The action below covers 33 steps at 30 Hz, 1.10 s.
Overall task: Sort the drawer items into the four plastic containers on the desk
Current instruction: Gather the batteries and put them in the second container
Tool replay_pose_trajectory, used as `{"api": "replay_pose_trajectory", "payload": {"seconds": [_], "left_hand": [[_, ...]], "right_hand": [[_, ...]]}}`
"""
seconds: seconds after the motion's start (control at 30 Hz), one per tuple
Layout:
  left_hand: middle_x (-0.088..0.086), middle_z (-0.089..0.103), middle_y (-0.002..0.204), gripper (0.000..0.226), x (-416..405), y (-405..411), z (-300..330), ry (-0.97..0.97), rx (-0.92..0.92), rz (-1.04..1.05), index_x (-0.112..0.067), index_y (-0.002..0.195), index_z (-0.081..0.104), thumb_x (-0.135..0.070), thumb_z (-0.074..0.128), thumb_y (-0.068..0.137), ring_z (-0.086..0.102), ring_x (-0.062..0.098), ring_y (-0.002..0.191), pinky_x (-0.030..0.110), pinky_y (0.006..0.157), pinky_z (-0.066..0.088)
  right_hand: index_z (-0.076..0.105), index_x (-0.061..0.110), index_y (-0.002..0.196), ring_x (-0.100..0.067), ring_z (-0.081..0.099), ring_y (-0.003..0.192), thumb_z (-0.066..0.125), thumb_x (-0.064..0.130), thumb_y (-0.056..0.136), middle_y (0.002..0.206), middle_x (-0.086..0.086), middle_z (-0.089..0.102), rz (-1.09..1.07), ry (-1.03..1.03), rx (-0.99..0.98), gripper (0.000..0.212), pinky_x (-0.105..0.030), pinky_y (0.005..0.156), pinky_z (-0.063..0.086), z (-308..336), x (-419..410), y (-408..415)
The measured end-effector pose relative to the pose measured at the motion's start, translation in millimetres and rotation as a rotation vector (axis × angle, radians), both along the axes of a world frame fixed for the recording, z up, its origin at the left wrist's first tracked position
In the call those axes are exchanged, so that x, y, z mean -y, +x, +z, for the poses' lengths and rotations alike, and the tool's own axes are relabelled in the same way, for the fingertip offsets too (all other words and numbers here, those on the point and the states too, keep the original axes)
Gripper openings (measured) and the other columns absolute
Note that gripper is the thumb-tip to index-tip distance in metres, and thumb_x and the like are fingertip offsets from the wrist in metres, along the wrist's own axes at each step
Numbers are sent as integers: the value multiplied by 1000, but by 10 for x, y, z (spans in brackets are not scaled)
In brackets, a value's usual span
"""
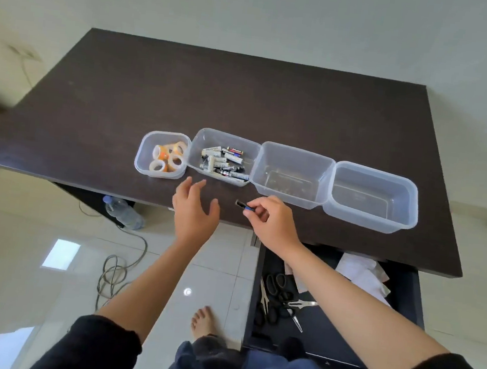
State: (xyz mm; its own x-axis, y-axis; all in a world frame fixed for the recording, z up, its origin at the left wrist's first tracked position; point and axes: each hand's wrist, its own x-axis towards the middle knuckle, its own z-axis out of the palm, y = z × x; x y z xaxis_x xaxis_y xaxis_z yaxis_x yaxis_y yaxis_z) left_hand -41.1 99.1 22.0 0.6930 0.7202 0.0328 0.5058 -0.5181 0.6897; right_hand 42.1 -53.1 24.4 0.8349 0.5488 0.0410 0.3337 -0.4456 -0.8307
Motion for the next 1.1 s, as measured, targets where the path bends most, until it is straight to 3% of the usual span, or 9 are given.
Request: {"api": "replay_pose_trajectory", "payload": {"seconds": [0.1, 0.2, 0.37, 0.57, 0.63, 0.73, 0.87, 0.93, 1.1], "left_hand": [[15, 18, 155, 69, -504, 99, 56, 67, -96, 77, -14, 141, 38, -35, 67, 82, 19, 39, 139, 50, 112, 23], [13, 4, 159, 77, -893, 145, -3, 66, -249, 17, -20, 146, 28, -44, 65, 82, 5, 39, 145, 58, 113, 16], [15, 2, 159, 70, -1255, 202, -155, 90, -275, -135, -21, 147, 26, -41, 58, 88, -4, 43, 145, 55, 115, 8], [15, 3, 159, 61, -1464, 305, -199, 115, -258, -242, -24, 147, 29, -39, 52, 93, -13, 42, 144, 55, 116, 4], [12, 3, 160, 60, -1525, 331, -208, 121, -249, -261, -26, 146, 29, -40, 52, 93, -14, 39, 145, 55, 116, 4], [10, 5, 160, 58, -1555, 316, -210, 105, -188, -271, -27, 144, 33, -36, 56, 91, -10, 36, 146, 53, 117, 4], [10, 14, 158, 58, -1387, 229, -207, 51, -77, -271, -18, 141, 38, -29, 61, 89, 2, 34, 147, 53, 117, 11], [9, 16, 158, 57, -1206, 163, -210, 40, -46, -276, -16, 141, 38, -27, 60, 90, 5, 33, 146, 53, 116, 14], [9, 28, 154, 51, -620, -53, -234, 8, 59, -313, -10, 136, 46, -17, 62, 88, 21, 33, 141, 38, 109, 26]], "right_hand": [[72, 10, 92, -9, 49, 67, 70, 17, 83, 73, 1, 57, -36, 20, 59, 11, -26, 66, 46, 178, -460, 141], [71, 10, 93, -13, 51, 70, 68, 17, 84, 78, -1, 55, -115, -21, 95, 11, -23, 66, 41, 242, -825, 291], [71, 11, 91, -13, 47, 76, 63, 17, 87, 78, -4, 59, -163, -146, 97, 11, -24, 68, 36, 245, -1197, 439], [72, 4, 95, -24, 62, 91, 61, 14, 89, 101, -13, 62, -172, -235, 61, 16, -34, 80, 50, 196, -1392, 458], [71, 2, 99, -27, 64, 93, 61, 14, 89, 105, -15, 63, -172, -239, 59, 18, -37, 83, 53, 164, -1414, 447], [69, 4, 108, -24, 65, 94, 62, 15, 89, 111, -12, 63, -166, -210, 79, 23, -28, 82, 52, 153, -1398, 414], [70, 6, 104, -22, 65, 85, 63, 14, 88, 105, -11, 62, -108, -162, 124, 20, -30, 77, 55, 122, -1273, 354], [70, 6, 103, -18, 63, 78, 63, 13, 87, 101, -9, 61, -76, -149, 148, 19, -24, 71, 50, 118, -1166, 310], [70, 7, 99, -12, 53, 65, 64, 12, 86, 91, -4, 61, 25, -152, 201, 15, -26, 64, 48, 125, -759, 148]]}}
